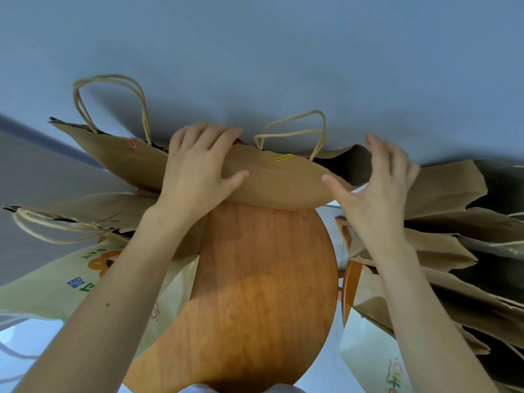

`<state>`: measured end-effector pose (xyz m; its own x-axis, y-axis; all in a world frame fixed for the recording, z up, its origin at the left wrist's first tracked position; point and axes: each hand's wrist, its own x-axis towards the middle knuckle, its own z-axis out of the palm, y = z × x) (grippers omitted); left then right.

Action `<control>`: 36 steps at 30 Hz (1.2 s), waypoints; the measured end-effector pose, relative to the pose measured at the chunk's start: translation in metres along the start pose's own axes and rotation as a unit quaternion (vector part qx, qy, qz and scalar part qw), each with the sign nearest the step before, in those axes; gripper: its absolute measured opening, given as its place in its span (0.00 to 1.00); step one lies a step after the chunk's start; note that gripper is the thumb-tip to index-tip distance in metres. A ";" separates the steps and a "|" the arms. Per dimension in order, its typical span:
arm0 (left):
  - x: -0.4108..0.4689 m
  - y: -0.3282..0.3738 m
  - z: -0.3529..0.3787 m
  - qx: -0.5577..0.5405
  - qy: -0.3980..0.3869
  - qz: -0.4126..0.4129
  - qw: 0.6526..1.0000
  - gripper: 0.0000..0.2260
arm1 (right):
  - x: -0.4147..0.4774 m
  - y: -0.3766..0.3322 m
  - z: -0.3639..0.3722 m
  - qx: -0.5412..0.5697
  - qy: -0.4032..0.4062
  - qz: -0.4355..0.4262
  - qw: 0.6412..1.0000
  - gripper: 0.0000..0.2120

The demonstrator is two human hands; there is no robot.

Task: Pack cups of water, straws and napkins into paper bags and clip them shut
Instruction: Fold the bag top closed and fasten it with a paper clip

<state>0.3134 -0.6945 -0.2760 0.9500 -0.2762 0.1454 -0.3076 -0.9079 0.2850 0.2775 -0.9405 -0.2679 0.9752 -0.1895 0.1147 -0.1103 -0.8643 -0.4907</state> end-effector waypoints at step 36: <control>-0.026 0.047 -0.003 0.039 0.026 0.042 0.998 0.06 | -0.035 0.003 -0.026 -0.032 -0.134 -0.002 0.990 0.06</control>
<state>0.2745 -0.7291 -0.2633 0.9164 -0.3370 0.2160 -0.3786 -0.9048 0.1947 0.2383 -0.9484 -0.2513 0.9907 -0.0627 -0.1210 -0.1097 -0.8938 -0.4348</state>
